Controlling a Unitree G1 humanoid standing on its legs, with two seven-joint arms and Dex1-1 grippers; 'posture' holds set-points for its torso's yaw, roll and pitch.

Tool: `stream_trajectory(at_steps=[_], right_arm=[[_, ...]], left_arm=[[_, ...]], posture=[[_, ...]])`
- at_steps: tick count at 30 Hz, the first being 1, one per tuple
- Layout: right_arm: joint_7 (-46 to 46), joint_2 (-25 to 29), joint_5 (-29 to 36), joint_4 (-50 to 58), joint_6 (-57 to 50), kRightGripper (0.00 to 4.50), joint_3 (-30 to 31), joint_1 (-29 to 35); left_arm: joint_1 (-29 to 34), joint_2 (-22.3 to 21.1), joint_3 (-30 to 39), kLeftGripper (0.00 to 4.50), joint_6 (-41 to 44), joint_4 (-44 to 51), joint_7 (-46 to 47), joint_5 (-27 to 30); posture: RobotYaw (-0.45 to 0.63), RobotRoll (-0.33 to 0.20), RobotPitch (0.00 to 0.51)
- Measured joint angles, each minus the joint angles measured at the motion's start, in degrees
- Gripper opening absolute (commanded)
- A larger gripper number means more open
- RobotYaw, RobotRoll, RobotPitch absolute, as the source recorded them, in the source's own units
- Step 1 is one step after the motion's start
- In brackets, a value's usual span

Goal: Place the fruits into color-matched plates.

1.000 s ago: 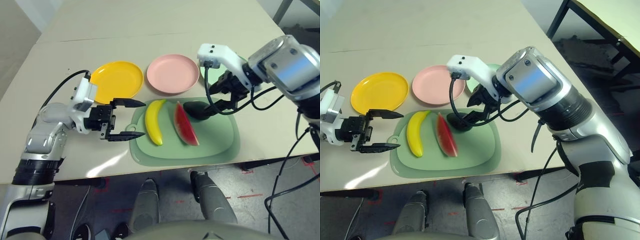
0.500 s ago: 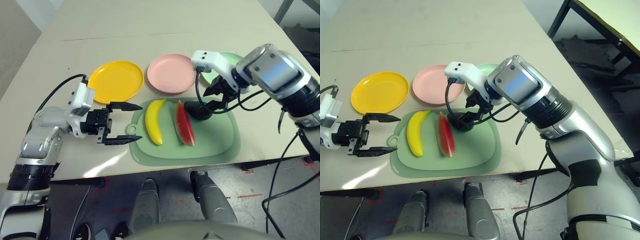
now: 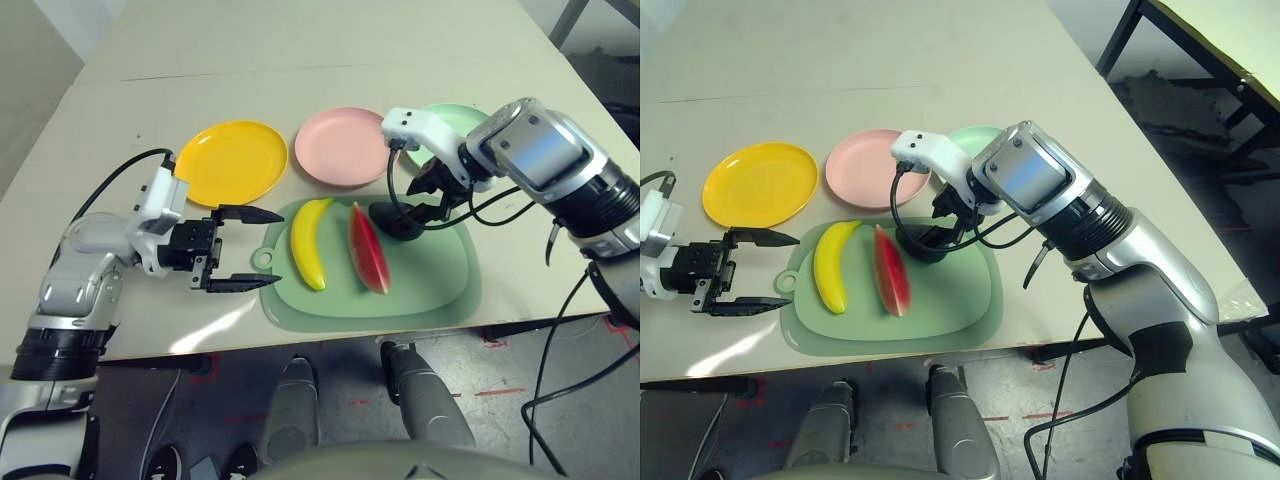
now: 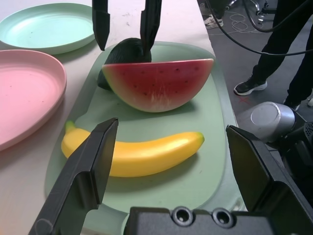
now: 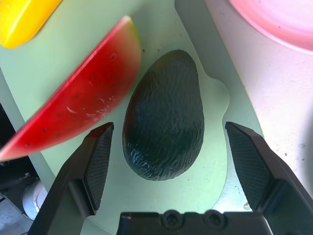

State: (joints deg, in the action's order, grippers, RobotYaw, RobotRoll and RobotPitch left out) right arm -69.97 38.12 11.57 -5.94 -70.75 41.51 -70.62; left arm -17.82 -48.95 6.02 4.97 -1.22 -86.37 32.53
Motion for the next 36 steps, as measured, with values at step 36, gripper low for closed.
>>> stream_trajectory(at_steps=[36], right_arm=[[2.2,-2.2,1.7,0.8,-1.2,4.46,0.1,3.2]], left_arm=[[-0.1,-0.2,0.0,4.50,-2.0,-1.2,-0.5,-1.0]], posture=[[-0.04,0.000,0.251]])
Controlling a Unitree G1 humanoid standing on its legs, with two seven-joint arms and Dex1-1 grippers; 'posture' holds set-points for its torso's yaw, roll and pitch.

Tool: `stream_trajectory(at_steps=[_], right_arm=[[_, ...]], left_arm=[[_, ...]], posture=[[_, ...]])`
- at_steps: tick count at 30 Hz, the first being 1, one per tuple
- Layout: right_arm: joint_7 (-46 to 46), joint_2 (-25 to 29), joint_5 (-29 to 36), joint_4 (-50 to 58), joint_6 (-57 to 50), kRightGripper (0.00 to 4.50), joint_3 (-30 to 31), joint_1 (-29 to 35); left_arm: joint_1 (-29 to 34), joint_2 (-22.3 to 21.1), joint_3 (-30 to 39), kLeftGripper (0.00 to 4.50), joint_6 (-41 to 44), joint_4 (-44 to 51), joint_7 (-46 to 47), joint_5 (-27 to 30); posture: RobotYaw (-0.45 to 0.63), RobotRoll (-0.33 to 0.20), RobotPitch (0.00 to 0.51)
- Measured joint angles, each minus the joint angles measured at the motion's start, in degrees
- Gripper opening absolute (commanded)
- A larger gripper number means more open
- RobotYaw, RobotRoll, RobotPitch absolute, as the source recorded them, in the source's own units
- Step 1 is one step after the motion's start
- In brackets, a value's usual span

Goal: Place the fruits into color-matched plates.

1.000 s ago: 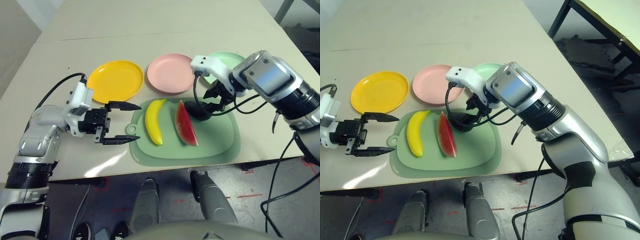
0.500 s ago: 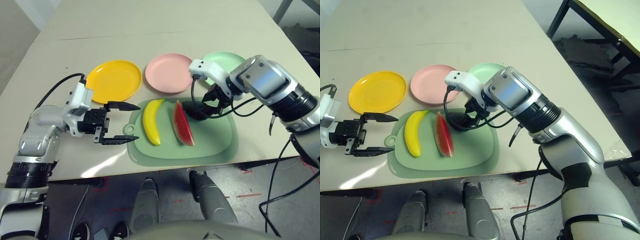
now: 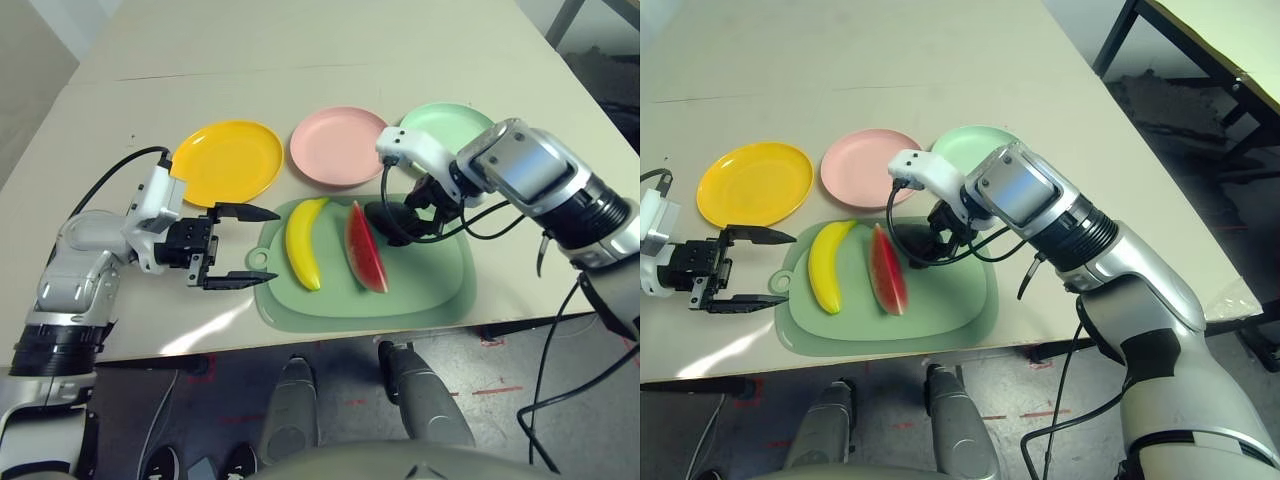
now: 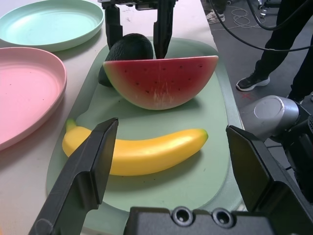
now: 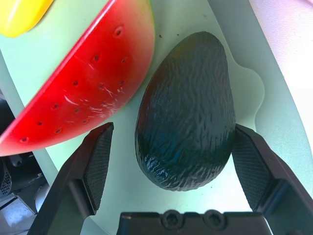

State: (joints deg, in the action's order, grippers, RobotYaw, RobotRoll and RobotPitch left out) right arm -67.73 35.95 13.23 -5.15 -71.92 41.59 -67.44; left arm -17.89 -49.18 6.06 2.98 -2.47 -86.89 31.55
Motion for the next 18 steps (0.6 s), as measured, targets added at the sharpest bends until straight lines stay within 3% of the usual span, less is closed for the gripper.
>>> stream_trajectory(at_steps=[9,12,15,18], right_arm=[[1.1,-1.1,0.1,-0.7,0.3,4.46,-0.1,0.1],[1.1,-1.0,0.1,-0.9,0.6,4.07,-0.1,0.1],[0.9,-0.6,0.2,-0.6,0.7,3.02,-0.1,0.5],[0.5,0.0,0.2,0.0,0.8,2.95,-0.1,0.8]], left_arm=[[0.5,0.0,0.0,4.50,-0.2,0.0,0.0,0.0],[0.3,0.0,0.0,4.50,-0.2,0.0,0.0,0.0],[0.1,0.0,0.0,4.50,-0.3,0.0,0.0,0.0],[0.1,0.0,0.0,4.50,-0.3,0.0,0.0,0.0]], posture=[[-0.04,0.000,0.253],[-0.04,0.000,0.253],[-0.04,0.000,0.253],[-0.05,0.000,0.248]])
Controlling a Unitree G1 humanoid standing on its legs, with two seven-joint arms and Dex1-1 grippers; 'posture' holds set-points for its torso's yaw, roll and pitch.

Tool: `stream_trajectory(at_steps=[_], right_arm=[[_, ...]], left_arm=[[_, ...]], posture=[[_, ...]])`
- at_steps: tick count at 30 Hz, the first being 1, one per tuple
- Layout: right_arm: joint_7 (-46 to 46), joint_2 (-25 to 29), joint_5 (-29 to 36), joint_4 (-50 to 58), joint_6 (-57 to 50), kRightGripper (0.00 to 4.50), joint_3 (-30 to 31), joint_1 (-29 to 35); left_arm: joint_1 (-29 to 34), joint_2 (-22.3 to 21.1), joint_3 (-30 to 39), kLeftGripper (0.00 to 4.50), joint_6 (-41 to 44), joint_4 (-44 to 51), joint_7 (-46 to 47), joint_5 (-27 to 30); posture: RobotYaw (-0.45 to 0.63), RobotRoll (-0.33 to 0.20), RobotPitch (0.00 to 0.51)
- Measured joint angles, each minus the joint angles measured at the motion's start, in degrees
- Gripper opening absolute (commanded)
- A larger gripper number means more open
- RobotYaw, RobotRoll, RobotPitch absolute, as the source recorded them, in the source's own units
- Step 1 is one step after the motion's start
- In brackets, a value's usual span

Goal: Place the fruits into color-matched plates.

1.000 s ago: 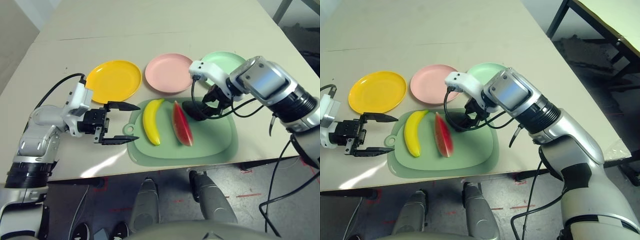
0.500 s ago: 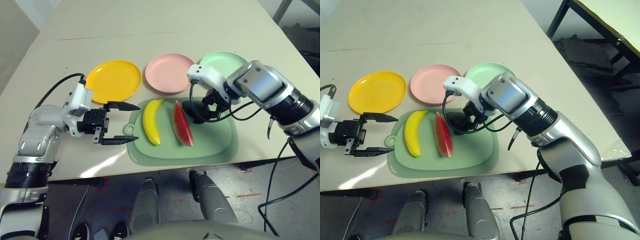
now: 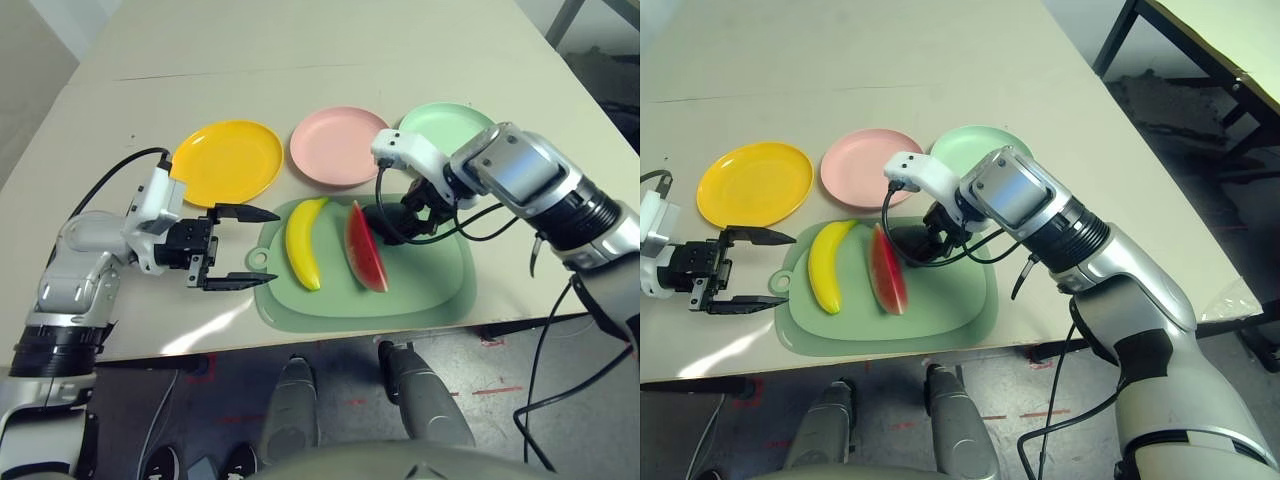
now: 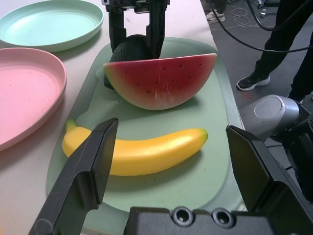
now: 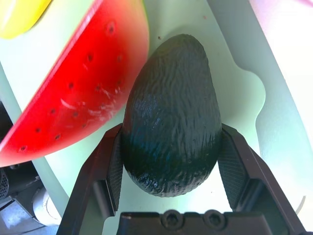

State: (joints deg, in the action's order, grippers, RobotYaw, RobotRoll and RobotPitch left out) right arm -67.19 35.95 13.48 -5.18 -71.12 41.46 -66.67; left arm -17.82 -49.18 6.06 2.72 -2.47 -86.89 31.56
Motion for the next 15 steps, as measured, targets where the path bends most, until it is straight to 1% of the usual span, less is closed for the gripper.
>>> stream_trajectory(at_steps=[8,11,15], right_arm=[[-0.8,1.0,0.0,0.2,0.6,2.95,0.0,0.3],[-1.5,2.2,-0.1,0.0,1.4,2.95,0.0,0.2],[-2.6,3.9,-0.9,-2.2,3.4,2.95,0.0,-2.0]], left_arm=[[-0.1,0.1,0.0,4.50,0.8,0.0,0.3,0.6],[-0.6,0.3,0.2,4.50,1.4,0.1,0.5,1.1],[-1.6,1.1,0.5,4.50,3.1,0.3,1.9,2.3]], posture=[[-0.05,0.000,0.249],[-0.06,0.000,0.242],[-0.06,0.000,0.240]])
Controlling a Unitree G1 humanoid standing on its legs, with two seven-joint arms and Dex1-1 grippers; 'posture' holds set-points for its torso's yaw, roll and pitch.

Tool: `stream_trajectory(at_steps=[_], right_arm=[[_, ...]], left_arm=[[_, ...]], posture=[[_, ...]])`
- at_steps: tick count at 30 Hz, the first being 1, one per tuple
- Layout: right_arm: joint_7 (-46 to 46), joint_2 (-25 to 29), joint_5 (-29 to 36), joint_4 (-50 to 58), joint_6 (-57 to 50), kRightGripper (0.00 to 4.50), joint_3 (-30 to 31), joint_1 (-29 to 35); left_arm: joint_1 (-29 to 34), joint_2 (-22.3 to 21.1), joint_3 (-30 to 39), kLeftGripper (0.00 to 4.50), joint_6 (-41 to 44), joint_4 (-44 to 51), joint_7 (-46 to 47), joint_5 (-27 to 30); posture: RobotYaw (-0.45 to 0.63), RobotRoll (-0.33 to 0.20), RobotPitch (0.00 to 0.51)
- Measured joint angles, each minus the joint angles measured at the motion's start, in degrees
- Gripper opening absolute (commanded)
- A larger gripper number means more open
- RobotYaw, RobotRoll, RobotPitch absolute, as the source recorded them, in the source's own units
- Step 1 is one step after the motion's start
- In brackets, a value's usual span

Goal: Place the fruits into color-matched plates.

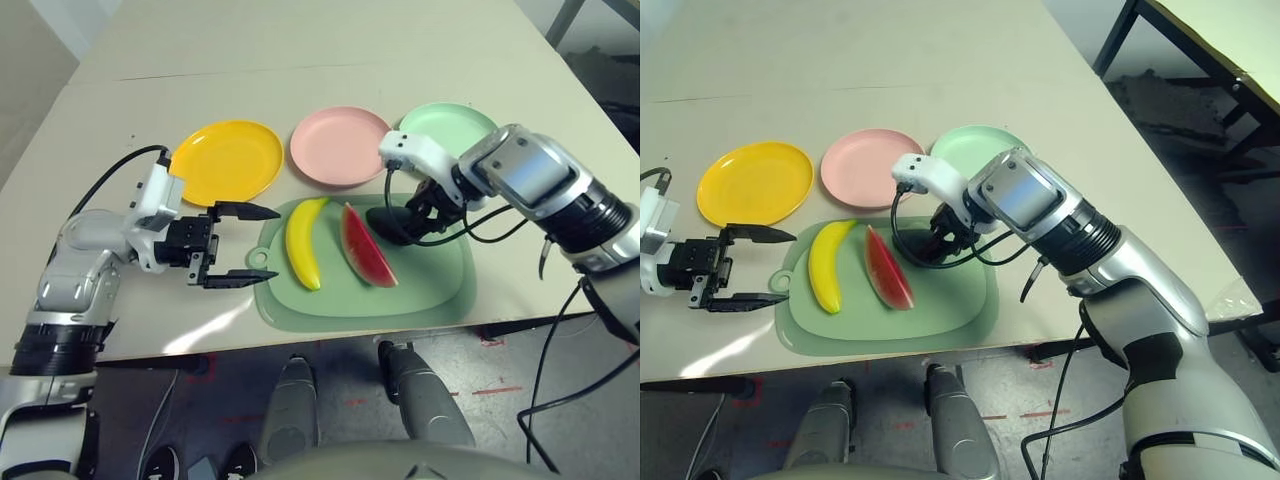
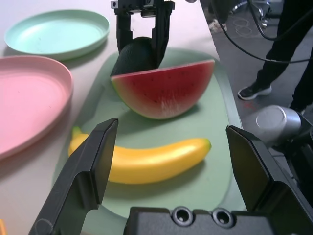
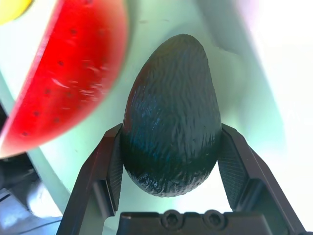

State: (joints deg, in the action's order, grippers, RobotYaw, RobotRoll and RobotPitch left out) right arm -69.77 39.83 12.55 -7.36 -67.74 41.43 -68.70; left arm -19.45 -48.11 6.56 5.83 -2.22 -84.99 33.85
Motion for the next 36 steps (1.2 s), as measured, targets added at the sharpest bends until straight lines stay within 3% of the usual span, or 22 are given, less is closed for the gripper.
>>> stream_trajectory(at_steps=[5,9,12,18,25,29,30,36], right_arm=[[-0.8,0.0,-1.9,-5.7,3.6,2.95,-0.1,-3.1],[-0.9,-2.5,-4.6,-18.2,9.1,2.95,-1.7,-8.3],[2.3,-6.4,-7.7,-33.2,16.7,2.95,-5.0,-12.1],[13.4,-12.2,-13.0,-57.3,32.3,2.95,-11.8,-13.4],[21.8,-13.0,-17.8,-66.4,41.0,2.95,-16.9,-13.3],[24.8,-13.5,-19.5,-67.6,42.9,4.32,-20.0,-13.3],[24.8,-13.5,-19.9,-67.6,43.3,4.46,-20.2,-13.3],[17.9,-13.6,-24.6,-66.9,45.8,4.46,-19.8,-15.9]], left_arm=[[-1.9,1.3,0.0,4.50,3.8,1.4,2.7,1.6],[-3.3,1.8,0.4,4.50,6.0,1.5,4.3,2.0],[-4.3,1.8,0.8,4.50,7.5,1.5,5.7,2.2],[-4.6,2.0,1.2,4.50,8.4,1.6,6.4,2.1],[-2.8,1.3,1.6,4.50,8.4,1.7,6.4,1.8],[-2.2,0.9,1.6,4.50,8.7,1.9,6.4,1.8],[-2.1,0.8,1.6,4.50,8.8,2.0,6.4,1.8],[-1.7,0.3,1.7,4.50,8.8,2.0,6.1,1.8]], posture=[[-0.07,0.000,0.239],[-0.07,0.000,0.237],[-0.07,0.000,0.237],[-0.06,0.000,0.239],[-0.04,0.000,0.241],[-0.04,0.000,0.239],[-0.04,0.000,0.239],[-0.06,0.000,0.243]])
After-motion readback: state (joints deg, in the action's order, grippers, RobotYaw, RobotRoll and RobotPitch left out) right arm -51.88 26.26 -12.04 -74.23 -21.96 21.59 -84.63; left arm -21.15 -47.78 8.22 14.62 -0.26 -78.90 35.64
